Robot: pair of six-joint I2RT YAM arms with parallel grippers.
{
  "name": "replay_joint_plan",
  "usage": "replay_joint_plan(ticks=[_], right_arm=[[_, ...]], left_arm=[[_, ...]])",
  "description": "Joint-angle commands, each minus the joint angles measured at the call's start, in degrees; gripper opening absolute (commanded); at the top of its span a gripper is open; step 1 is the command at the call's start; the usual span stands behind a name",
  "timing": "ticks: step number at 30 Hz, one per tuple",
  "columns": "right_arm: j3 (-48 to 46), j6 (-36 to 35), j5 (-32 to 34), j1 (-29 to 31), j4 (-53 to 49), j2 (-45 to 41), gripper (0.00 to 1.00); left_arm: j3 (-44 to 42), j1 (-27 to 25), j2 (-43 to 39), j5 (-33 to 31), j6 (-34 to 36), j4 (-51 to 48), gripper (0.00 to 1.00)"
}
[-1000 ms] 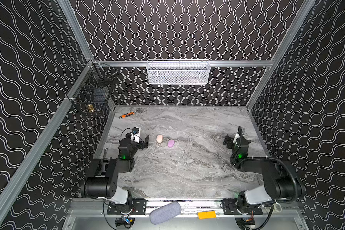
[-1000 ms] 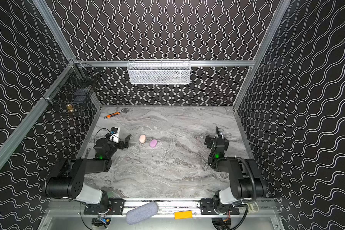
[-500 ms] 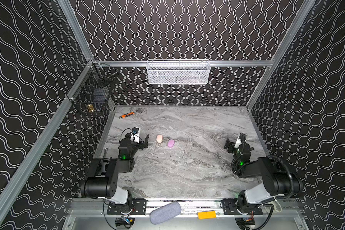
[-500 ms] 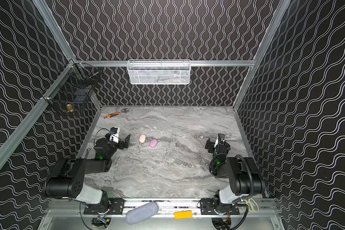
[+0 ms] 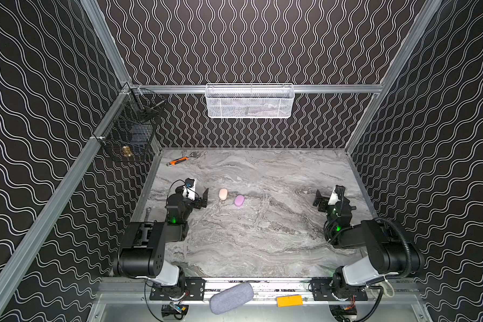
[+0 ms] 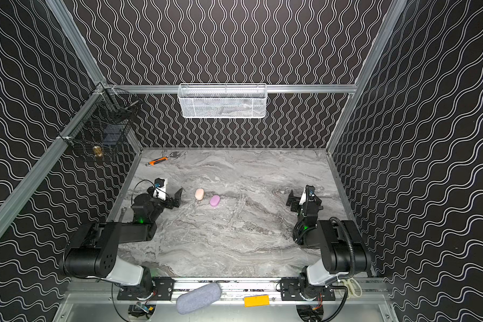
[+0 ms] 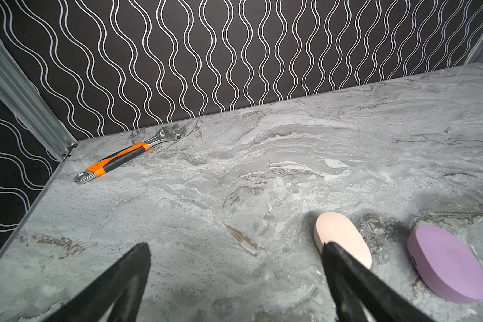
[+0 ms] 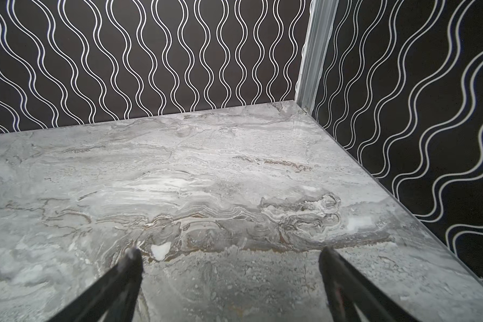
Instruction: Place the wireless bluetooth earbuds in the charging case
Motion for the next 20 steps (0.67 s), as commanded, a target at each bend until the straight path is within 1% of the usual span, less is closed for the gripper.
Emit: replay_joint_plan(ticks=[1,15,17,20], right_arm=[[0.2,0.2,-0.2,0.0,2.8,0.1,1.0],[0.4,0.3,-0.5,-0.2,2.6,0.1,1.0],[0.4,0.3,-0.6,-0.2,2.6,0.0,1.0],[0.3,0.4,-0.6,-0.2,2.6,0.0,1.0]], left_arm=[[0.0,0.0,0.0,0.1,0.9,2.0,0.99],[0.1,0.0,0.2,0.1,0.8,2.0,0.99],[-0.1,1.0,0.0,2.9,0.4,2.2,0.99],[0.0,1.0,0.2,2.7,0.5,2.4,0.99]])
